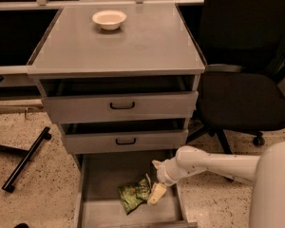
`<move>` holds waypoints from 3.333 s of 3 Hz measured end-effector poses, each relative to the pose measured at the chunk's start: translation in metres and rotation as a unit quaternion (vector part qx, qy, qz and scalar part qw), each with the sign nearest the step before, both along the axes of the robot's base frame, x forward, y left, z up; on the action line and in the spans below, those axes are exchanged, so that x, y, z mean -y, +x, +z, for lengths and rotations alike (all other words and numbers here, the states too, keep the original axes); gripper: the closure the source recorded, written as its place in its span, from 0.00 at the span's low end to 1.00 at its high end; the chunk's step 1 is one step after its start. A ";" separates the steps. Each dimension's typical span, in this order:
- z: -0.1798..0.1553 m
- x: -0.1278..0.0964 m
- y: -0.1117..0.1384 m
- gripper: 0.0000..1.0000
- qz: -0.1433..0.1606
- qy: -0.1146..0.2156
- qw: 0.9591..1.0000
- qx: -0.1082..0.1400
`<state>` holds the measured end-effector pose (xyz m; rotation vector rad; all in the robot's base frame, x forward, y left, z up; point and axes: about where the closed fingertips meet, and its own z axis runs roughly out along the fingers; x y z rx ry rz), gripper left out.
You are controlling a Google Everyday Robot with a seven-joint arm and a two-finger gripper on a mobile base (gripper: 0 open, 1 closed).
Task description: Pick green jalapeno chip bag from bottom drawer and place on counter
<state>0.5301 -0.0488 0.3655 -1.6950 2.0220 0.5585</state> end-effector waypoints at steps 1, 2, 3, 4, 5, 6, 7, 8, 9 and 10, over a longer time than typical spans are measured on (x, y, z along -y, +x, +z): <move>-0.068 -0.015 0.018 0.00 0.003 0.020 1.000 0.012; -0.092 -0.018 0.007 0.00 -0.002 0.027 1.000 -0.005; -0.099 -0.022 0.007 0.00 0.000 0.031 0.999 -0.008; -0.138 -0.069 0.008 0.00 0.046 0.058 0.997 -0.015; -0.193 -0.111 0.013 0.00 0.071 0.076 0.994 -0.022; -0.236 -0.132 0.018 0.00 0.083 0.051 0.995 -0.014; -0.257 -0.133 0.034 0.19 0.068 0.012 0.998 0.011; -0.258 -0.133 0.035 0.42 0.064 0.012 0.998 0.013; -0.245 -0.122 0.033 0.65 0.057 0.007 0.998 0.003; -0.190 -0.100 0.031 0.88 0.042 0.006 0.999 -0.006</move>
Offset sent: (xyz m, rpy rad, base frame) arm 0.0159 0.0121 -0.0554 0.0337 -0.0229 0.0050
